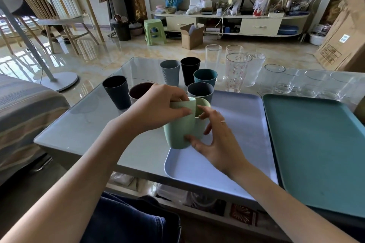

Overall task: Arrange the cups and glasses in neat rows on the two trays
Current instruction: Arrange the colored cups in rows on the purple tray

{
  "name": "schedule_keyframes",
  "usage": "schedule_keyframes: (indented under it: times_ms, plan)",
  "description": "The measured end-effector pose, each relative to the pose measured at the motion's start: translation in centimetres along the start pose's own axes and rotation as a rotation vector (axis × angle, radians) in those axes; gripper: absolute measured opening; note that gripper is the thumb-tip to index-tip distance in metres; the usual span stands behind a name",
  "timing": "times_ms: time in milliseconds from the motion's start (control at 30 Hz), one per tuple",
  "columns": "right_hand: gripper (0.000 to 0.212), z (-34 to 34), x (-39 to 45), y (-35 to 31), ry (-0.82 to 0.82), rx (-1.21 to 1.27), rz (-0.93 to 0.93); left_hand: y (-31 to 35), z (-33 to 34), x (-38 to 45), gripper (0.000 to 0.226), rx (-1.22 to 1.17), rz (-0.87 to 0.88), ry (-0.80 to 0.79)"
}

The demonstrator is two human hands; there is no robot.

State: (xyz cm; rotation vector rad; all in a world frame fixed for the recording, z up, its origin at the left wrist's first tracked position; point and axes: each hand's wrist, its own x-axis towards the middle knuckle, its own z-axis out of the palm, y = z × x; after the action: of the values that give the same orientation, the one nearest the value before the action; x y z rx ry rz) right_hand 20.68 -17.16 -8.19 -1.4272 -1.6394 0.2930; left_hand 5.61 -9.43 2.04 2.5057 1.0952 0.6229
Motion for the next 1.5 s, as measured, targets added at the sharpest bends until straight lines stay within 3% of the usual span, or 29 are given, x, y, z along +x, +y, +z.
schedule_keyframes:
  times_ms: [167, 367, 500, 733, 933, 1100, 1200, 1300, 1400, 1500]
  plan:
    - [0.079, 0.9, -0.7, 0.0, -0.119, 0.195, 0.225, 0.1, 0.9, -0.2, 0.018, -0.074, 0.014, -0.268]
    - [0.099, 1.2, -2.2, 0.8, -0.176, 0.192, 0.201, 0.0, 2.3, -0.4, 0.025, -0.003, -0.016, -0.605]
    - [0.096, 1.6, -3.0, 1.2, -0.143, 0.242, 0.218, 0.1, 2.6, -0.3, 0.013, 0.012, -0.009, -0.635]
    - [0.087, 1.9, -3.4, 1.9, -0.155, 0.253, 0.205, 0.1, 2.5, -0.1, 0.019, 0.004, -0.027, -0.674]
    - [0.049, -0.4, -2.1, 1.7, 0.052, 0.244, 0.127, -1.7, -0.1, 0.7, 0.014, -0.336, -0.166, -0.467]
    - [0.025, -2.3, 3.0, 0.7, 0.118, 0.219, 0.039, -4.7, -2.0, 2.0, 0.008, -0.414, -0.359, -0.010]
    - [0.015, -2.4, 7.8, 0.3, 0.114, 0.095, -0.033, -7.8, -3.2, 3.3, 0.010, -0.182, -0.421, 0.285]
    - [0.015, -1.4, 13.6, 0.8, 0.108, -0.053, -0.109, -10.9, -4.0, 3.6, 0.029, 0.084, -0.561, 0.488]
    - [0.023, 0.5, 19.6, 1.7, -0.002, -0.282, -0.029, -14.1, -3.5, 3.4, 0.052, 0.291, -0.662, 0.381]
    - [0.040, 2.5, 24.3, 3.3, -0.284, -0.611, 0.131, -16.6, -1.7, 3.3, 0.055, 0.358, -0.661, 0.257]
